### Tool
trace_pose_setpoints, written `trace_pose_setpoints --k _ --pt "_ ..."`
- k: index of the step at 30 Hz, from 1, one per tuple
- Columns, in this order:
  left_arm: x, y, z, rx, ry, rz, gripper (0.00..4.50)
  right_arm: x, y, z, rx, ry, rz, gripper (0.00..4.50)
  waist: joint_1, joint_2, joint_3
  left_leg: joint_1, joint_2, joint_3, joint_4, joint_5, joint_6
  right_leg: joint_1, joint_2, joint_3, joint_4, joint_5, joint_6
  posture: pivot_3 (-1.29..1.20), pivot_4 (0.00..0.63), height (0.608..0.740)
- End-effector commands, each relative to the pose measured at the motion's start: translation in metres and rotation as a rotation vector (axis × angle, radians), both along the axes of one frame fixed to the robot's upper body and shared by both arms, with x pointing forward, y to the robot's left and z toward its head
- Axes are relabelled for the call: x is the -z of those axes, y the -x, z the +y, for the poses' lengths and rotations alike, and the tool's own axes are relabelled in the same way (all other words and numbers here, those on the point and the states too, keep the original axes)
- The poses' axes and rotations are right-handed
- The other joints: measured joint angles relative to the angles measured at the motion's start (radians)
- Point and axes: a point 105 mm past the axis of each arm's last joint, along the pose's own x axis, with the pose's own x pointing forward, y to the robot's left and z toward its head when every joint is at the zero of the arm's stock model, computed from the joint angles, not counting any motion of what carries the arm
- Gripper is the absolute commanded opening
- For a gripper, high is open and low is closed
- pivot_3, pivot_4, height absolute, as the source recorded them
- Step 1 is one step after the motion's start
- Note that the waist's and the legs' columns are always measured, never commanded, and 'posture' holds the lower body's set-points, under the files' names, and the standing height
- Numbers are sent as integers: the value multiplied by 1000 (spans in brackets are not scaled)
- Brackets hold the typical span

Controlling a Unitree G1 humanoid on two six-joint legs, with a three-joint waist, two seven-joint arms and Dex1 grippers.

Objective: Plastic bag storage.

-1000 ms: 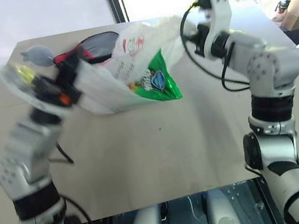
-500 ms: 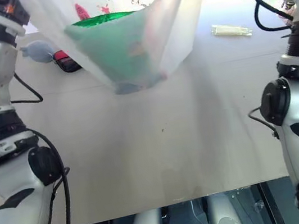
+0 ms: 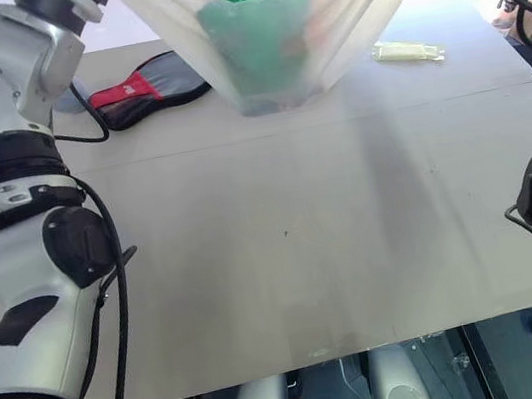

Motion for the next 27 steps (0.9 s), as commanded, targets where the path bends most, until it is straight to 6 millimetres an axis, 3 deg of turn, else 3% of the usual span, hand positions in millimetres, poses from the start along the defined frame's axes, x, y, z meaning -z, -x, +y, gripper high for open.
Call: trace_pose_setpoints --k 1,4,5,8,10,12,16,20,23,26,27 --pt "-9 24 2 -15 -75 -131 45 -1 29 -12 37 82 -58 0 -6 0 0 0 0 0 0 0 0 0 0 0 0 0 0 0 150 740" --pt "30 39 -14 11 -227 -129 45 54 48 -3 -8 204 53 0 -10 0 0 0 0 1 -2 0 0 0 -1 0 1 0 0 0 150 740" --pt "63 46 -22 -4 -357 -112 45 90 58 1 -13 266 110 0 -10 1 -4 0 1 1 -1 0 0 1 -1 0 2 0 0 0 150 740" --pt "127 67 -39 1 -607 -96 45 148 85 12 -51 366 186 0 -9 2 -4 3 1 2 -2 0 -1 5 -1 1 2 -3 2 0 150 740" --pt "181 84 -39 -14 -750 -59 45 202 109 19 -94 407 319 0 -7 2 -4 3 1 1 -2 0 -1 3 -2 1 5 -3 2 0 150 740" --pt "217 97 -33 -39 -826 -30 45 233 125 21 -94 425 392 0 -7 2 -4 6 0 1 -1 0 -1 5 -2 1 2 -3 2 0 150 740" --pt "256 113 -28 6 -946 -58 45 264 133 17 -49 474 442 0 -8 3 -3 19 1 2 4 -1 3 16 0 3 4 -1 0 0 150 740" --pt "258 122 -24 27 -927 -109 45 277 134 6 -8 510 440 0 -8 3 -3 40 3 0 4 -2 -1 38 -2 1 -5 -1 -4 0 150 740" --pt "249 136 -16 64 -886 -152 0 279 149 11 -90 493 443 866 -8 4 -3 40 6 -1 2 -1 0 38 -8 2 -7 0 -5 0 150 740" --pt "246 153 -3 63 -882 -161 848 266 167 21 -155 393 403 2239 -9 3 -5 39 4 2 3 2 5 38 -12 1 -6 9 -5 0 150 740" --pt "248 159 1 62 -895 -153 1429 263 172 20 -161 389 398 2832 -8 3 -5 36 4 2 2 3 11 35 -11 1 -7 9 -5 0 150 740"
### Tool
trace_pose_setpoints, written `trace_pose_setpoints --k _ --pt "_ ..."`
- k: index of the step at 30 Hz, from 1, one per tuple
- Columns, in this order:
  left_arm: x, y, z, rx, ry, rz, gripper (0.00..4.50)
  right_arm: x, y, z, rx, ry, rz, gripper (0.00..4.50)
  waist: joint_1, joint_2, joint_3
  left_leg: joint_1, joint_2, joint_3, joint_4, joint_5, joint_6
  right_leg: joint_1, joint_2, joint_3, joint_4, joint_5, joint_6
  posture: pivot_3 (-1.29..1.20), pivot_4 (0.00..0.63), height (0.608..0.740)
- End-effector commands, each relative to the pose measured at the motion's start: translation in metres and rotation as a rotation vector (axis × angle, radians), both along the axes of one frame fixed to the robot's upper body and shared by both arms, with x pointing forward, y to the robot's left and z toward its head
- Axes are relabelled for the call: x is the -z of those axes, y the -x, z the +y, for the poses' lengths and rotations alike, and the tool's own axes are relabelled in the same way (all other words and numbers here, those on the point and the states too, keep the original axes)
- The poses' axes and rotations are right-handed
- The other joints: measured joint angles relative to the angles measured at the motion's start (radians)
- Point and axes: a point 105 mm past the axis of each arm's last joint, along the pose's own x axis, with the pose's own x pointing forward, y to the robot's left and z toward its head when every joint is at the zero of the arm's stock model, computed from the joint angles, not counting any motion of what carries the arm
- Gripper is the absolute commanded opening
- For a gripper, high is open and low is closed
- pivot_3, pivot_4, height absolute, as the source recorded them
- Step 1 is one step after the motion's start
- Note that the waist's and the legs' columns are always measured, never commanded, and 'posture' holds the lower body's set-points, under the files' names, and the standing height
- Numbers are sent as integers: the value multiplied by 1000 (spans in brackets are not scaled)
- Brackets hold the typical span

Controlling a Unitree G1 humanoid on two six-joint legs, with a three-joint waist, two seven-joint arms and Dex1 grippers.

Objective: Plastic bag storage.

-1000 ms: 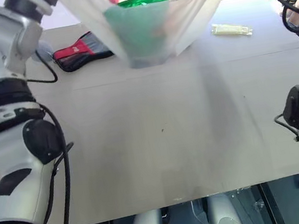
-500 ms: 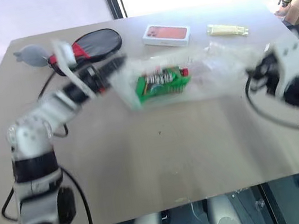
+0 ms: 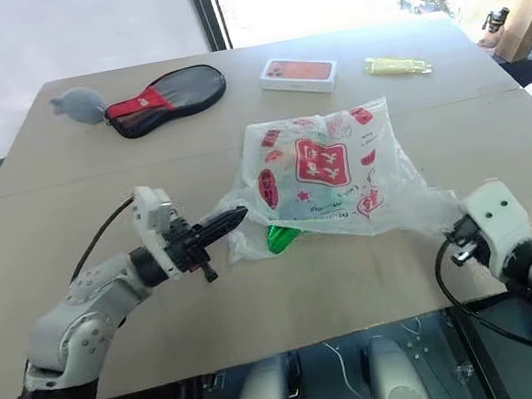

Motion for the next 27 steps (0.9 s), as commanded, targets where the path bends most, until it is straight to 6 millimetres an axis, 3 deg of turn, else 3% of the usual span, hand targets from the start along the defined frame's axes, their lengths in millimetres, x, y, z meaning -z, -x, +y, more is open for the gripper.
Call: trace_pose_setpoints --k 1,2,5,6,9,10,16,27 --pt "-14 18 9 12 -19 -67 1429 -30 11 2 -49 0 -102 2832 1 0 0 -2 -1 0 0 -1 1 -2 1 0 -1 0 1 0 150 740" --pt "-11 21 17 -27 -35 -63 1836 -31 16 -2 -52 -4 -89 3317 2 0 0 -3 -2 0 0 -1 1 -2 2 0 -1 -1 2 0 150 740" --pt "-5 22 51 -179 -86 -61 2406 -38 25 -28 -57 30 -47 4082 5 -1 -1 -2 -3 1 -2 -3 2 -1 2 1 -1 -2 6 0 150 740" --pt "-3 24 61 -213 -119 -70 2843 -42 27 -39 -60 56 -31 4436 6 -1 0 -2 -3 1 -2 -5 2 -1 2 1 -1 -3 7 0 150 740" --pt "5 30 78 -280 -166 -54 3871 -50 29 -59 -89 86 10 4500 6 -3 -1 -1 -2 6 -2 -5 1 -1 4 1 -4 -5 5 0 150 740" --pt "8 31 80 -290 -170 -44 4436 -50 30 -62 -102 91 20 4500 6 -3 -1 -1 -1 7 -2 -5 1 -1 4 1 -4 -5 5 0 150 740" --pt "11 33 99 -381 -197 -22 4480 -60 32 -88 -94 131 30 4500 6 -4 -2 0 0 8 -1 -6 0 -1 0 2 -4 -5 6 0 150 740" --pt "10 26 96 -391 -181 -7 4480 -75 29 -97 -75 133 -3 4500 7 -4 -2 -1 -2 10 -2 -7 4 -1 -1 2 -5 -5 5 0 150 740"
